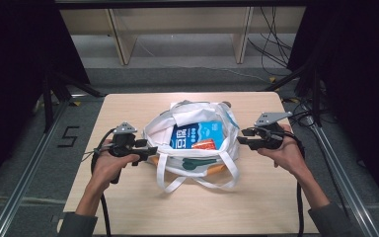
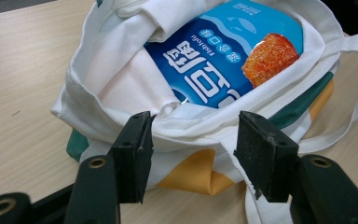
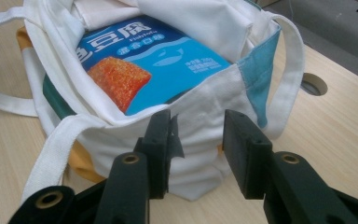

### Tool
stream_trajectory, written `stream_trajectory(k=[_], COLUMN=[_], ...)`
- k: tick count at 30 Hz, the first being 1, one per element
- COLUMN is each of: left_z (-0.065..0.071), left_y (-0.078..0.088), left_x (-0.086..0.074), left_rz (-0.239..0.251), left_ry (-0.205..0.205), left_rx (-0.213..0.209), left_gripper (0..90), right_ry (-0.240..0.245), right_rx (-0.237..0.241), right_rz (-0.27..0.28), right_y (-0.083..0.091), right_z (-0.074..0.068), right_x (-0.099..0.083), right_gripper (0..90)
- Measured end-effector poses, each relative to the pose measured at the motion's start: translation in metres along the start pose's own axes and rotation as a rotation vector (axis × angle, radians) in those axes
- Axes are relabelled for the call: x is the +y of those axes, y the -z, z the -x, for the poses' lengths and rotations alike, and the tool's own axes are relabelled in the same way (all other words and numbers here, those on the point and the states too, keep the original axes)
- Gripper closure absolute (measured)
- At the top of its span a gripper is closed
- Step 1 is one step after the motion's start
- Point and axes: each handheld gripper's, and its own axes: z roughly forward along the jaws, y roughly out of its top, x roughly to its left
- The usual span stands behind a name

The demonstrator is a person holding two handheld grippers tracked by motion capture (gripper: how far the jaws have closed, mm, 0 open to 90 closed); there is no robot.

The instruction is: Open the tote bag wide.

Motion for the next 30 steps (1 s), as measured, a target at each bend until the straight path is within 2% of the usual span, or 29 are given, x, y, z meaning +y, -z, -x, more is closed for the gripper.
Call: stream_trajectory(k=[1,4,5,6,7,8,9,10,11,12,13,15,16,17,18,19,20,22,24,25,26,27,28,29,30], left_z=[0.001,0.002,0.004,0.003,0.004,0.007,0.009,0.009,0.010,0.011,0.013,0.014,0.016,0.015,0.016,0.015,0.015,0.015,0.015,0.015,0.017,0.019,0.017,0.019,0.020], left_y=[0.001,0.002,0.002,0.003,0.004,0.003,0.003,0.004,0.004,0.005,0.004,0.006,0.005,0.006,0.005,0.006,0.005,0.005,0.005,0.006,0.005,0.005,0.007,0.006,0.006], left_x=[-0.001,-0.002,-0.003,-0.004,-0.004,-0.005,-0.006,-0.006,-0.006,-0.006,-0.007,-0.008,-0.010,-0.010,-0.012,-0.013,-0.015,-0.017,-0.020,-0.022,-0.023,-0.026,-0.027,-0.029,-0.031], left_rz=[0.005,0.003,0.019,0.009,0.004,0.023,0.026,0.020,0.009,0.007,0.027,0.019,0.040,0.023,0.033,0.015,0.019,0.010,0.007,0.016,0.033,0.041,0.019,0.045,0.041], left_ry=[-0.003,-0.006,0.013,-0.001,-0.007,0.009,0.008,-0.019,-0.018,-0.019,0.004,-0.006,0.004,-0.011,-0.003,-0.018,-0.008,-0.008,-0.010,-0.008,0.012,0.018,-0.014,0.013,0.020], left_rx=[-0.006,-0.004,-0.008,-0.006,-0.010,-0.014,-0.019,-0.019,-0.021,-0.019,-0.018,-0.021,-0.016,-0.020,-0.018,-0.020,-0.015,-0.017,-0.017,-0.010,-0.020,-0.015,-0.019,-0.012,-0.014], left_gripper=[44.0,42.5,42.1,41.8,41.2,40.3,37.9,37.9,35.1,35.1,34.1,33.5,33.4,33.2,33.0,32.8,32.6,32.1,32.0,32.0,32.0,32.0,32.0,32.0,31.9], right_ry=[-0.024,0.000,-0.010,0.011,-0.027,-0.013,-0.008,-0.008,-0.018,-0.001,-0.025,-0.032,-0.016,-0.047,-0.036,-0.047,-0.036,-0.053,-0.039,-0.064,-0.049,-0.056,-0.055,-0.059,-0.053], right_rx=[0.002,0.003,0.006,-0.006,-0.004,-0.001,-0.003,-0.003,-0.014,-0.025,-0.019,-0.021,-0.032,-0.032,-0.032,-0.028,-0.036,-0.032,-0.034,-0.028,-0.023,-0.031,-0.031,-0.032,-0.026], right_rz=[-0.008,-0.001,-0.005,0.007,-0.003,-0.006,-0.001,-0.001,0.002,0.002,-0.014,-0.004,0.006,-0.003,0.002,-0.003,0.008,-0.001,0.007,-0.005,-0.001,0.004,0.006,0.015,0.005], right_y=[0.001,0.001,0.002,0.002,0.002,0.003,0.003,0.003,0.004,0.004,0.005,0.007,0.007,0.008,0.008,0.008,0.008,0.008,0.008,0.009,0.009,0.009,0.010,0.010,0.011], right_z=[-0.002,0.001,0.000,0.002,-0.001,0.000,-0.001,-0.001,-0.002,-0.001,-0.003,-0.003,-0.003,-0.005,-0.004,-0.005,-0.004,-0.006,-0.006,-0.008,-0.008,-0.010,-0.011,-0.013,-0.012], right_x=[-0.001,-0.003,-0.005,-0.006,-0.007,-0.008,-0.010,-0.010,-0.010,-0.011,-0.011,-0.011,-0.012,-0.013,-0.014,-0.015,-0.016,-0.018,-0.020,-0.021,-0.021,-0.023,-0.024,-0.025,-0.026], right_gripper=[61.7,60.1,59.2,58.3,57.3,56.2,52.5,52.5,49.6,46.8,44.8,42.6,41.7,41.0,40.5,40.0,39.8,39.5,39.1,38.7,38.3,38.0,37.6,37.2,36.8])
